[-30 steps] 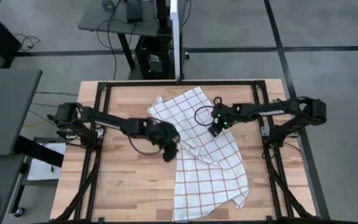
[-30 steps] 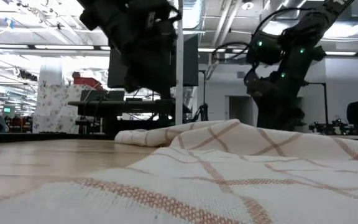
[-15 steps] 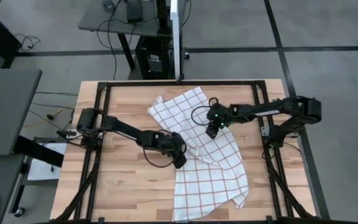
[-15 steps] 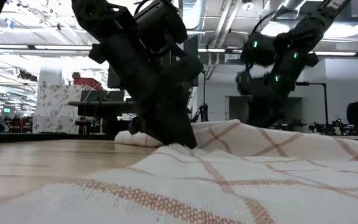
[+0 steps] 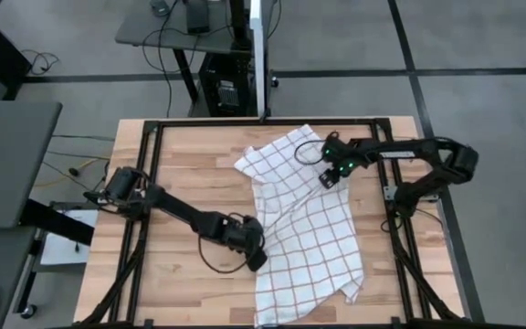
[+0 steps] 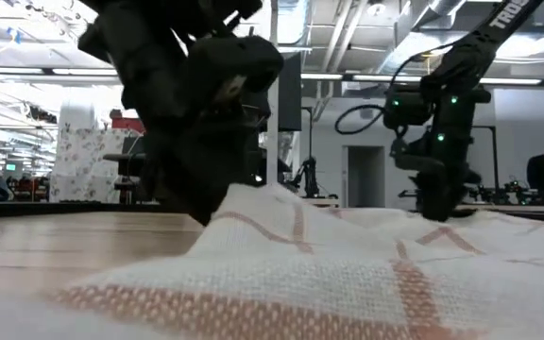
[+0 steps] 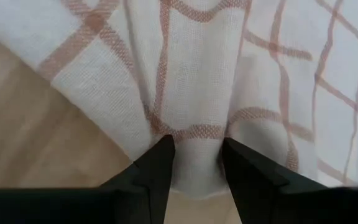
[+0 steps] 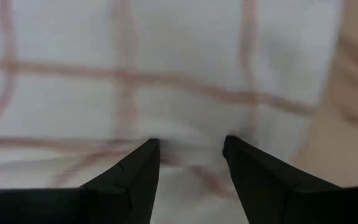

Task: Roll towel
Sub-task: Roll the white towel

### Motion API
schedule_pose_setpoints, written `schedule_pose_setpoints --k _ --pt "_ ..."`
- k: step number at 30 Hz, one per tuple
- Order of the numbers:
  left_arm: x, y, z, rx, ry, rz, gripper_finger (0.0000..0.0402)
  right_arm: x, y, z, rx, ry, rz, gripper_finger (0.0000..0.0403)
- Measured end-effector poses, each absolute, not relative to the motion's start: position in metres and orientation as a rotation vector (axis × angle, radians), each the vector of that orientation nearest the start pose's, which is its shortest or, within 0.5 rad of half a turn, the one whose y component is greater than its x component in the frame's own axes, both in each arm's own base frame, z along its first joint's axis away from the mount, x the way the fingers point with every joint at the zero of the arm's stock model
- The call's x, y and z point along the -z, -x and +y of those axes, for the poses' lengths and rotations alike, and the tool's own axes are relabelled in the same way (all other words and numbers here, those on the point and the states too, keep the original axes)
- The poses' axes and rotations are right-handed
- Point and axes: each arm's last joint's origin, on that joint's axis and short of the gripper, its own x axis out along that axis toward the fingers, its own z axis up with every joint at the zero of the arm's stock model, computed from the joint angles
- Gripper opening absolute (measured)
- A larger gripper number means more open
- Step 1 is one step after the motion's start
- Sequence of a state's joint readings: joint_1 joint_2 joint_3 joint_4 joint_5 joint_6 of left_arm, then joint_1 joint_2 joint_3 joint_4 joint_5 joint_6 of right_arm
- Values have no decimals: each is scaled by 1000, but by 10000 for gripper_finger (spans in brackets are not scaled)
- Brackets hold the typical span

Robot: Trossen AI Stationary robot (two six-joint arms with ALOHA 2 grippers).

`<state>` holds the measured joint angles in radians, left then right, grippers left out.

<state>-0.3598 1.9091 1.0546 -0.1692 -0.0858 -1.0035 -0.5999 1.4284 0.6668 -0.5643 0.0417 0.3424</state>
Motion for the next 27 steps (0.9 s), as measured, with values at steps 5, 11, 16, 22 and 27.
schedule_pose_setpoints --k 5,11,16,22,27 --pt "-138 -340 -120 -259 708 1002 127 -167 -182 -129 700 -661 1063 180" --pt "-189 -334 -91 -244 711 884 127 -200 -186 -118 626 -659 855 180" --pt "-220 -308 -55 -375 623 917 127 -211 -206 -84 448 -655 790 180" --pt "-211 -280 -5 -573 499 1135 127 -194 -232 -51 414 -642 846 180" --pt "-190 -286 39 -421 647 1032 141 -175 -245 -46 481 -732 874 180"
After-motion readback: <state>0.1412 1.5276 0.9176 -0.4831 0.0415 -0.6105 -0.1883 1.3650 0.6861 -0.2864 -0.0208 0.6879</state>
